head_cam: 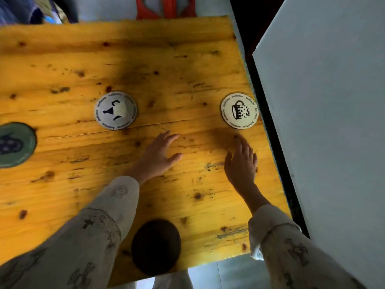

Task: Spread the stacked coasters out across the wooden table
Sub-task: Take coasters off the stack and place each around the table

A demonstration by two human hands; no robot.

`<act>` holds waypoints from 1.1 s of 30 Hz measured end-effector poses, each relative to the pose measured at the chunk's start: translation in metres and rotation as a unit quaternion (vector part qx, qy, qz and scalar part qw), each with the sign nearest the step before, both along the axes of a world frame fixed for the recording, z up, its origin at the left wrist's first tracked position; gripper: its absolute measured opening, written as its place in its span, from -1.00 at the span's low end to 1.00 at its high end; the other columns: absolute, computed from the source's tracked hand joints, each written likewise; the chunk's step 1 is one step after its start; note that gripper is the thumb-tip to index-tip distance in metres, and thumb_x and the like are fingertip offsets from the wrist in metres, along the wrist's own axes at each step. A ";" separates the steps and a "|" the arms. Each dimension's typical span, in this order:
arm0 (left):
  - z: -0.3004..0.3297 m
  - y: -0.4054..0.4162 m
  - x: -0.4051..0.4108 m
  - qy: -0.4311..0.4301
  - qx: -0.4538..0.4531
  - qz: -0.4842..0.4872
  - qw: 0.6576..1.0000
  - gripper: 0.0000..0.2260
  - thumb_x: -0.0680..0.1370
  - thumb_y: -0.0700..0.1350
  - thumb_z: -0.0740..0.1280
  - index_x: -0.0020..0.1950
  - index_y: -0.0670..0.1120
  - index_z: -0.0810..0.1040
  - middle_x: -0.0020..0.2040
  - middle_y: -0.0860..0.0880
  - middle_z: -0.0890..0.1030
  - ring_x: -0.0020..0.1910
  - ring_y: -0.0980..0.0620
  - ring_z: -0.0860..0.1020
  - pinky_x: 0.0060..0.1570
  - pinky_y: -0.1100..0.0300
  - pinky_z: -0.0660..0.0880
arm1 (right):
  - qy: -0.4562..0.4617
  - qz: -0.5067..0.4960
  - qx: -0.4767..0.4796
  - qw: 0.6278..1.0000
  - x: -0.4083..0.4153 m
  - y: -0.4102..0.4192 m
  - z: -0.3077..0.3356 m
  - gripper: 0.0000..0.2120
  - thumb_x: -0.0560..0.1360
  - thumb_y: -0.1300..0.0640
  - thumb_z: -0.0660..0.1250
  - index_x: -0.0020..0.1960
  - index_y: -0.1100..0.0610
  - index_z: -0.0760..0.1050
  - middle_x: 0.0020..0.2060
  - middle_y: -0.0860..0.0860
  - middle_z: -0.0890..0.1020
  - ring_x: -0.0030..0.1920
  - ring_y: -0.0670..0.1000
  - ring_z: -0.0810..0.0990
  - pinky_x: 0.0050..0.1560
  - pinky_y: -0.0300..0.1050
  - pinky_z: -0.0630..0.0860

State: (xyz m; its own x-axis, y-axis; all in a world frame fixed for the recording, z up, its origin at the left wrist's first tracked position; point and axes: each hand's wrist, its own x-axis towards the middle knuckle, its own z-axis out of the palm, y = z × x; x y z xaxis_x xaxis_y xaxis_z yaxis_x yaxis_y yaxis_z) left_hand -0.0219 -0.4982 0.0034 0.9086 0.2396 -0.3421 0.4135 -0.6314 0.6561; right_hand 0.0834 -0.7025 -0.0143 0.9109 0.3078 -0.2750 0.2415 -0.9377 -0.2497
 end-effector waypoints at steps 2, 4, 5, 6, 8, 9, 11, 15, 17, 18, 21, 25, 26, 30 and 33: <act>0.014 0.013 -0.039 -0.014 -0.032 0.040 0.999 -0.47 0.51 -0.04 0.27 0.42 -0.09 0.19 0.48 -0.14 0.16 0.47 -0.09 0.11 0.41 0.06 0.09 | 0.029 0.015 0.014 0.999 -0.038 0.022 0.015 -0.51 0.57 0.09 0.12 0.46 0.18 0.14 0.46 0.15 0.26 0.46 0.15 0.22 0.44 0.18 0.20; 0.027 0.026 -0.078 -0.022 -0.052 0.087 0.995 -0.51 0.51 -0.08 0.28 0.41 -0.11 0.22 0.45 -0.15 0.22 0.44 -0.09 0.18 0.38 0.09 0.13 | 0.053 0.032 0.030 0.998 -0.079 0.048 0.031 -0.52 0.57 0.09 0.13 0.45 0.15 0.16 0.43 0.13 0.32 0.42 0.14 0.30 0.39 0.14 0.28; 0.033 0.032 -0.098 -0.026 -0.055 0.114 0.992 -0.52 0.51 -0.09 0.28 0.39 -0.12 0.24 0.43 -0.16 0.26 0.42 -0.10 0.23 0.36 0.09 0.16 | 0.063 0.046 0.037 0.996 -0.100 0.062 0.039 -0.53 0.57 0.08 0.13 0.45 0.14 0.17 0.42 0.12 0.35 0.40 0.14 0.33 0.37 0.12 0.30; 0.037 0.039 -0.115 -0.032 -0.052 0.142 0.988 -0.54 0.51 -0.10 0.28 0.38 -0.12 0.26 0.41 -0.17 0.30 0.40 -0.11 0.27 0.34 0.09 0.19 | 0.071 0.064 0.044 0.994 -0.119 0.076 0.045 -0.54 0.57 0.08 0.13 0.45 0.13 0.18 0.40 0.11 0.37 0.38 0.15 0.35 0.35 0.11 0.32; 0.043 0.053 -0.152 -0.038 -0.056 0.187 0.980 -0.56 0.51 -0.11 0.28 0.36 -0.13 0.29 0.38 -0.19 0.35 0.37 -0.14 0.31 0.34 0.05 0.21 | 0.080 0.102 0.054 0.990 -0.157 0.103 0.058 -0.55 0.58 0.07 0.12 0.44 0.12 0.19 0.38 0.11 0.40 0.34 0.15 0.39 0.30 0.09 0.34; 0.046 0.063 -0.171 -0.033 -0.063 0.200 0.977 -0.56 0.51 -0.11 0.28 0.37 -0.12 0.29 0.39 -0.19 0.34 0.38 -0.13 0.30 0.35 0.04 0.21 | 0.081 0.117 0.059 0.988 -0.173 0.116 0.063 -0.56 0.58 0.06 0.12 0.43 0.11 0.20 0.37 0.11 0.41 0.33 0.14 0.40 0.29 0.08 0.35; 0.048 0.077 -0.201 -0.019 -0.076 0.206 0.975 -0.56 0.53 -0.10 0.25 0.39 -0.12 0.27 0.40 -0.18 0.32 0.39 -0.11 0.28 0.37 0.07 0.19 | 0.074 0.138 0.064 0.986 -0.196 0.138 0.071 -0.57 0.58 0.06 0.11 0.42 0.10 0.21 0.35 0.11 0.43 0.32 0.14 0.41 0.27 0.08 0.37; 0.061 0.133 -0.291 -0.037 -0.064 0.231 0.970 -0.60 0.51 -0.18 0.27 0.34 -0.20 0.33 0.34 -0.24 0.39 0.34 -0.14 0.35 0.30 0.14 0.23 | 0.061 0.162 0.083 0.981 -0.258 0.207 0.092 -0.60 0.58 0.09 0.12 0.41 0.10 0.24 0.33 0.12 0.46 0.31 0.16 0.41 0.25 0.07 0.40; 0.070 0.167 -0.339 -0.034 -0.053 0.230 0.971 -0.62 0.52 -0.16 0.27 0.33 -0.17 0.35 0.33 -0.22 0.41 0.31 -0.15 0.38 0.27 0.14 0.26 | 0.058 0.165 0.115 0.978 -0.298 0.242 0.103 -0.60 0.58 0.10 0.14 0.40 0.12 0.26 0.32 0.13 0.46 0.32 0.15 0.42 0.26 0.06 0.42; 0.073 0.183 -0.363 -0.029 -0.045 0.222 0.974 -0.62 0.52 -0.14 0.26 0.33 -0.14 0.35 0.33 -0.20 0.41 0.31 -0.14 0.38 0.28 0.14 0.27 | 0.061 0.169 0.129 0.975 -0.319 0.259 0.107 -0.61 0.58 0.10 0.14 0.40 0.13 0.27 0.33 0.13 0.46 0.32 0.15 0.42 0.27 0.06 0.42; 0.082 0.227 -0.421 -0.019 -0.037 0.222 0.974 -0.64 0.53 -0.10 0.25 0.32 -0.09 0.36 0.33 -0.14 0.42 0.32 -0.08 0.38 0.27 0.21 0.23 | 0.088 0.199 0.150 0.965 -0.377 0.297 0.117 -0.59 0.58 0.10 0.14 0.41 0.13 0.25 0.36 0.11 0.43 0.35 0.11 0.40 0.33 0.05 0.38; 0.092 0.265 -0.458 -0.014 -0.028 0.234 0.972 -0.65 0.53 -0.11 0.26 0.31 -0.11 0.38 0.31 -0.15 0.45 0.31 -0.07 0.39 0.26 0.23 0.22 | 0.114 0.199 0.167 0.959 -0.421 0.328 0.125 -0.60 0.58 0.10 0.14 0.41 0.10 0.25 0.36 0.09 0.43 0.35 0.08 0.40 0.35 0.05 0.37; 0.093 0.271 -0.464 -0.018 -0.026 0.233 0.972 -0.65 0.53 -0.11 0.26 0.30 -0.11 0.39 0.30 -0.15 0.45 0.31 -0.08 0.40 0.26 0.22 0.23 | 0.119 0.200 0.169 0.958 -0.428 0.333 0.127 -0.60 0.58 0.10 0.14 0.41 0.11 0.26 0.36 0.09 0.44 0.33 0.09 0.42 0.34 0.05 0.38; 0.096 0.296 -0.477 -0.037 -0.021 0.259 0.965 -0.66 0.52 -0.12 0.27 0.29 -0.09 0.40 0.28 -0.15 0.46 0.28 -0.10 0.42 0.24 0.17 0.26 | 0.119 0.206 0.180 0.954 -0.437 0.356 0.130 -0.60 0.58 0.12 0.14 0.40 0.13 0.27 0.35 0.11 0.45 0.33 0.11 0.43 0.33 0.02 0.37; 0.093 0.318 -0.481 -0.036 -0.031 0.254 0.966 -0.66 0.52 -0.12 0.27 0.29 -0.09 0.41 0.29 -0.14 0.46 0.27 -0.10 0.42 0.26 0.13 0.29 | 0.108 0.198 0.190 0.956 -0.437 0.381 0.131 -0.61 0.58 0.14 0.15 0.39 0.14 0.28 0.33 0.12 0.46 0.34 0.11 0.42 0.32 0.03 0.37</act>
State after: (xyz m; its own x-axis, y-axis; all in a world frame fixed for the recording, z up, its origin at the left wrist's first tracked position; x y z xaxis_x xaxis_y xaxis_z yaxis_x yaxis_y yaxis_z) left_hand -0.5026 -0.1800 0.0962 0.7013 0.6417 -0.3103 0.6114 -0.3177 0.7248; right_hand -0.3533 -0.3215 0.1165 0.6365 0.7316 -0.2442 0.4627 -0.6155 -0.6380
